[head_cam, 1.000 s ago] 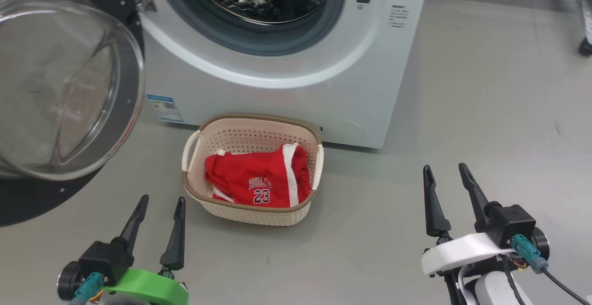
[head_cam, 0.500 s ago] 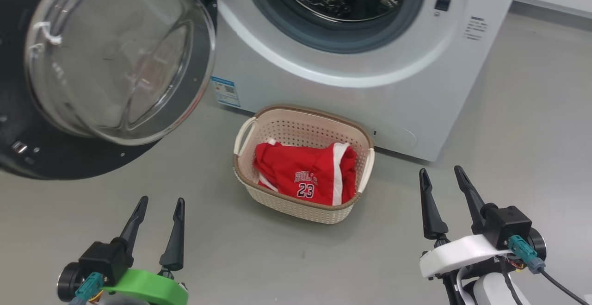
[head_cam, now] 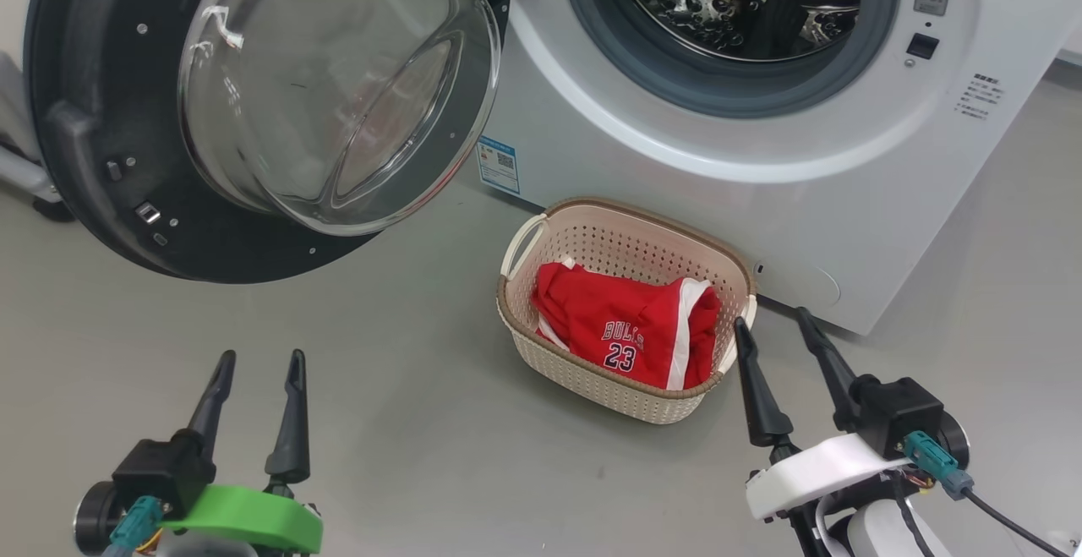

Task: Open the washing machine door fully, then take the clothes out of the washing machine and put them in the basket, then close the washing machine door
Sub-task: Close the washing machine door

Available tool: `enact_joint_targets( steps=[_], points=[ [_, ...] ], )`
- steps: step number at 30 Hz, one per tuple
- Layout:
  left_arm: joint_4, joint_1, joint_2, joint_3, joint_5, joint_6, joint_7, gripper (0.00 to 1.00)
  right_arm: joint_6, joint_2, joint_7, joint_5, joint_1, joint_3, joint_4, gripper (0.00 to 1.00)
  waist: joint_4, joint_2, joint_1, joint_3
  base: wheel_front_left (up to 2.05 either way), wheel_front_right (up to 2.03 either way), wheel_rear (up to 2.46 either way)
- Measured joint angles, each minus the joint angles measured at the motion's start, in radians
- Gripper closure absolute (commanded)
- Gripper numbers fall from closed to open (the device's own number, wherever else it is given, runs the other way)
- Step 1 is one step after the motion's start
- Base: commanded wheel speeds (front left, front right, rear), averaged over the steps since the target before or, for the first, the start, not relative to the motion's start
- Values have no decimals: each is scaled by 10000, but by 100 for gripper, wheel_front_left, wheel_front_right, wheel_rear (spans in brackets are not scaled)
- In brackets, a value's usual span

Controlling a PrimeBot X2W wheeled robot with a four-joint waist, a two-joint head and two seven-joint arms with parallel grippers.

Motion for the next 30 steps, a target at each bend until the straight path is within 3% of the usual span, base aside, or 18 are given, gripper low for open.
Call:
enact_joint_targets(
  steps=[9, 30],
  points=[
    [-255, 13, -2, 353, 0, 52, 0, 0, 150, -6, -2, 2, -282, 322, 221, 0, 175, 0, 0, 53, 0, 0, 0],
    [-481, 60, -6, 286, -86, 109, 0, 0, 142, -13, -2, 82, -478, 272, 445, 0, 119, 0, 1, -18, 0, 0, 0]
  ],
)
